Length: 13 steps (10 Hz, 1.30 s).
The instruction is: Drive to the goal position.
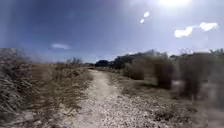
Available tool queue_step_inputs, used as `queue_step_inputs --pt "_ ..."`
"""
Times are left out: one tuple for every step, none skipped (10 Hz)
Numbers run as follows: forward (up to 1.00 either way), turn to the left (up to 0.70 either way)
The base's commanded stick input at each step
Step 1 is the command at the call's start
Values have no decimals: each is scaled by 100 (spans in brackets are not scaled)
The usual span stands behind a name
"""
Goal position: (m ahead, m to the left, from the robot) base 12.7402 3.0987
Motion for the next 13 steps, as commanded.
queue_step_inputs --pt "70 10" --pt "70 6" --pt "70 2" --pt "70 0" --pt "70 0" --pt "70 0" --pt "70 0" --pt "70 0" --pt "70 0" --pt "70 0" --pt "70 0" --pt "70 0" --pt "70 0"
